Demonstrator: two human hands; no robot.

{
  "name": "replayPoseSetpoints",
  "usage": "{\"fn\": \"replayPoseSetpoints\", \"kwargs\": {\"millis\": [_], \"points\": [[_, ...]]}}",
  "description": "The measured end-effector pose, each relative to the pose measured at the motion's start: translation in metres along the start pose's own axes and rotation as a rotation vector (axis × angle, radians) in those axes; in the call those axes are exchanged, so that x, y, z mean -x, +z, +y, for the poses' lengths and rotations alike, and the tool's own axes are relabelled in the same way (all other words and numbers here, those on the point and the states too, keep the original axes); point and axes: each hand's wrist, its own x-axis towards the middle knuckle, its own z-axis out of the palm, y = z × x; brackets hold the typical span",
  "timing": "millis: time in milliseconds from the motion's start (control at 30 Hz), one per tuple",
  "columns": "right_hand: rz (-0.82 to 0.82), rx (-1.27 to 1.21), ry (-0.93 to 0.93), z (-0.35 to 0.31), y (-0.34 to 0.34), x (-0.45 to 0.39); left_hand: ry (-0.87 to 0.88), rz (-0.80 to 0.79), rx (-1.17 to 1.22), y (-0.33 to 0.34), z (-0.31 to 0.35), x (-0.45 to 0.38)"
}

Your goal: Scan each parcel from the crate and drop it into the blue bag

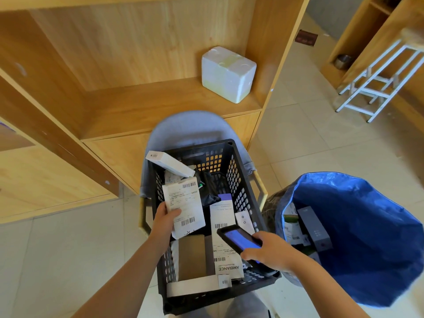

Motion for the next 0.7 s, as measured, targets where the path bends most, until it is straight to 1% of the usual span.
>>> {"fn": "replayPoseSetpoints", "kwargs": {"millis": [100,300,700], "points": [[-0.025,0.025,-0.029,-0.006,0.001,-0.001,0.016,-0.002,0.023,0.003,0.006,-0.002],[-0.009,0.084,-0.053,-0.012,0.006,-0.002,0.014,0.004,0.032,0.005,0.008,-0.005],[-0.047,0.117,-0.090,-0.004,0.008,-0.003,0.018,-0.001,-0.026,0.006,0.004,-0.002]]}}
